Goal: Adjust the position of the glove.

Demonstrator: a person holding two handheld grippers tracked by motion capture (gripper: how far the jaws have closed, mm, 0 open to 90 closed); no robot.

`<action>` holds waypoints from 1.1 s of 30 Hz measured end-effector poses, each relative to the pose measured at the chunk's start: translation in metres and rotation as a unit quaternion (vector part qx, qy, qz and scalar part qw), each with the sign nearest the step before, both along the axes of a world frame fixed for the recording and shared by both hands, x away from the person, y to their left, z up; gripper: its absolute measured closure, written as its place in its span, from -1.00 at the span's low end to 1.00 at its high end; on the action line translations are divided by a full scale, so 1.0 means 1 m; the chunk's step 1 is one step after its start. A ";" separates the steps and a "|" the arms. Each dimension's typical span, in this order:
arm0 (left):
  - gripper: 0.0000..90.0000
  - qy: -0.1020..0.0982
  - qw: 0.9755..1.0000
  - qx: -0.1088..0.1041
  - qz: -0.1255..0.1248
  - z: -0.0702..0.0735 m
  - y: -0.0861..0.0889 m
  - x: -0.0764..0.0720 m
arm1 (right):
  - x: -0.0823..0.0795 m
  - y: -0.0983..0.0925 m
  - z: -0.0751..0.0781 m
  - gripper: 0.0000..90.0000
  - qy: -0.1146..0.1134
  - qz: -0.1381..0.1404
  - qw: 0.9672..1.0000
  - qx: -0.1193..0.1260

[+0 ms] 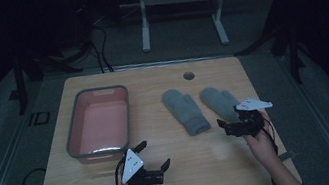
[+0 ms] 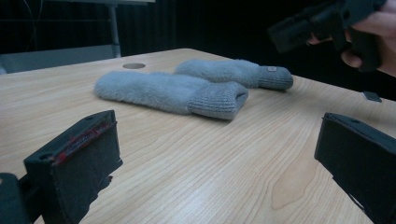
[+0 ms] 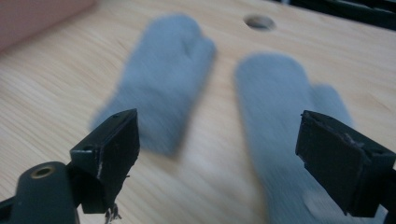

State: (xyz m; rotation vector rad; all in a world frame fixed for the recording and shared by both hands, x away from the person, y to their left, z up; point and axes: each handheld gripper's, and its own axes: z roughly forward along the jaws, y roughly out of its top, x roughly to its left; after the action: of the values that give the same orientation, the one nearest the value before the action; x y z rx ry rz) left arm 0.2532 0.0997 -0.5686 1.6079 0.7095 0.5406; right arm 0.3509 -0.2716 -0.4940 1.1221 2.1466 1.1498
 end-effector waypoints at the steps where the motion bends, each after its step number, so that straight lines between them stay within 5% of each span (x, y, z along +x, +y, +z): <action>1: -0.99 0.000 1.000 0.000 -0.001 0.000 0.000 0.000 | 0.004 0.004 0.002 -0.68 0.002 0.007 1.000 0.006; 12: -0.99 0.000 1.000 0.001 -0.002 0.000 0.000 0.000 | 0.044 0.057 0.006 -0.56 0.005 0.047 0.999 -0.010; 22: -0.99 0.002 1.000 0.000 -0.004 0.000 0.000 0.000 | 0.078 0.096 -0.006 -0.77 0.055 0.072 0.996 0.021; 24: -0.99 0.002 1.000 0.000 -0.004 0.000 0.000 0.000 | 0.083 0.103 -0.009 -0.76 0.064 0.075 0.995 0.010; 27: -0.99 0.002 1.000 0.000 -0.005 0.000 0.000 0.000 | 0.090 0.111 -0.015 -0.62 0.059 0.061 0.996 -0.016; 33: -0.99 0.003 1.000 0.001 -0.004 0.000 0.000 0.000 | 0.100 0.113 -0.029 -0.13 0.075 0.056 0.995 -0.020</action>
State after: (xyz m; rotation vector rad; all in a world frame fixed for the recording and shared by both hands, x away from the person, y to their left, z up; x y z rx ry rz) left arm 0.2533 0.0999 -0.5684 1.6142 0.7076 0.5305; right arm 0.4510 -0.1586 -0.5231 1.1162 2.3626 1.0967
